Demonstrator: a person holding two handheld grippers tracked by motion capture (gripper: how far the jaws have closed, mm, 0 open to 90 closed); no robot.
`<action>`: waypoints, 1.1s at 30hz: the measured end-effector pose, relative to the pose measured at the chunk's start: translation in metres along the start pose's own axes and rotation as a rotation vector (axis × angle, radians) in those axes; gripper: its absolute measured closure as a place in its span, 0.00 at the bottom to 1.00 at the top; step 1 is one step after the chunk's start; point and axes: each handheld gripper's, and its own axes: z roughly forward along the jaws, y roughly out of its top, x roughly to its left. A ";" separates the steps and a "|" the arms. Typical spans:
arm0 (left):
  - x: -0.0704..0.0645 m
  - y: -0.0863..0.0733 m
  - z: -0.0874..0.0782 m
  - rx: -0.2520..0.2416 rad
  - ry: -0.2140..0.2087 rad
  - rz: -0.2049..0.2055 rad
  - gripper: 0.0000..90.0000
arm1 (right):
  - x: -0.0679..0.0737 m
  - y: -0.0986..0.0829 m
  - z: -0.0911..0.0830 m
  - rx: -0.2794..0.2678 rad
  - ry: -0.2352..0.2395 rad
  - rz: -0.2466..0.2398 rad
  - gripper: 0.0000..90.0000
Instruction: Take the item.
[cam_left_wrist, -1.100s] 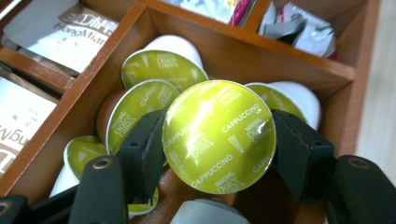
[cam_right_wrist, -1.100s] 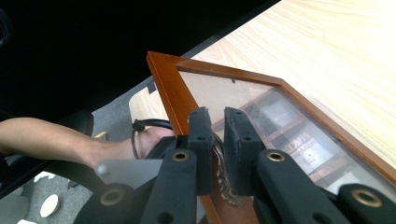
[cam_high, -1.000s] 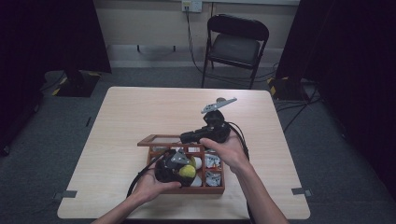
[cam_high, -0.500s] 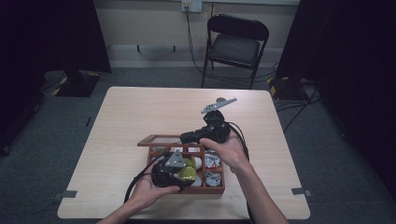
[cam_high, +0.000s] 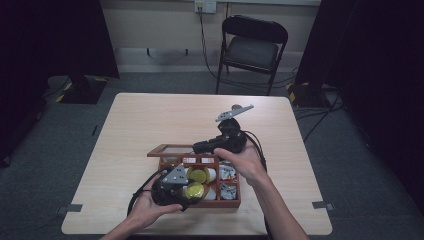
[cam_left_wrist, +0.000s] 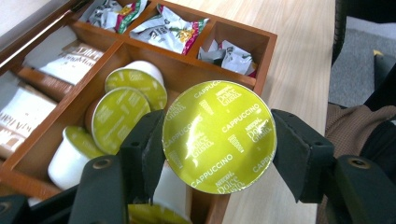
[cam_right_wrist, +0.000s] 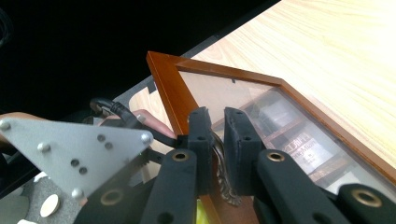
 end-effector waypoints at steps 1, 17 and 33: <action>0.001 -0.001 -0.002 0.004 0.000 -0.003 0.42 | 0.000 0.000 0.000 0.001 0.000 0.000 0.91; 0.017 -0.024 -0.037 -0.049 0.043 -0.079 0.42 | 0.000 -0.001 0.000 0.000 0.002 0.003 0.91; 0.033 -0.031 -0.061 -0.074 0.077 -0.127 0.43 | 0.000 -0.001 0.000 0.000 0.001 0.003 0.91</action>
